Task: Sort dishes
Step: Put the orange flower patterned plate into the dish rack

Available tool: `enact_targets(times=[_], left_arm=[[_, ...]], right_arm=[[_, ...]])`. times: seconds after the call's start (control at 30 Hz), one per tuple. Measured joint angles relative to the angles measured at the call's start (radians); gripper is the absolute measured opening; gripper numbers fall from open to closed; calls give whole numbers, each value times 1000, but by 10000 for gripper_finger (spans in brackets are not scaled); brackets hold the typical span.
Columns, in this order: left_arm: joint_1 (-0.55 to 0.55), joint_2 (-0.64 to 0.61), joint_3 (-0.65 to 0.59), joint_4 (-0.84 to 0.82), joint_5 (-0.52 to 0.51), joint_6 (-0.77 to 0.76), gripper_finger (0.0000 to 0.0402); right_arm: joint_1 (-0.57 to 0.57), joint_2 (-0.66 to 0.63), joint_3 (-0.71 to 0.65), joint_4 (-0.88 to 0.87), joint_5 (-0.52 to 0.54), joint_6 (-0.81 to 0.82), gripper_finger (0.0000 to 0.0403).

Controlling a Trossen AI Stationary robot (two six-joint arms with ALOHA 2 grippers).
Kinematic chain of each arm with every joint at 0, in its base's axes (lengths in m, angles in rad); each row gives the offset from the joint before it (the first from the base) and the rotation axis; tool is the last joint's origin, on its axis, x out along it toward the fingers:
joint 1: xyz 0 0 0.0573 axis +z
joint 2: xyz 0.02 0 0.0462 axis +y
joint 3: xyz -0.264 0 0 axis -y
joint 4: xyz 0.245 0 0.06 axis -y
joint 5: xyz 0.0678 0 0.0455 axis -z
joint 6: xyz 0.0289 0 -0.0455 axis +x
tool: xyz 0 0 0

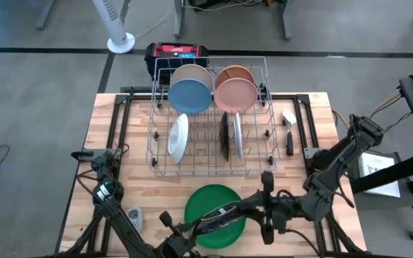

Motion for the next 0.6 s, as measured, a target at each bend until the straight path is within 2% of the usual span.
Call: enact_targets(times=[0.33,0.6], left_arm=[[14,-3,13,-6,4,12,17],[59,-23,15,-9,-10,25,16]], right_arm=[[-2,-47,0,-147,24,157,166],[-7,-106,0,-176,53,170,180]])
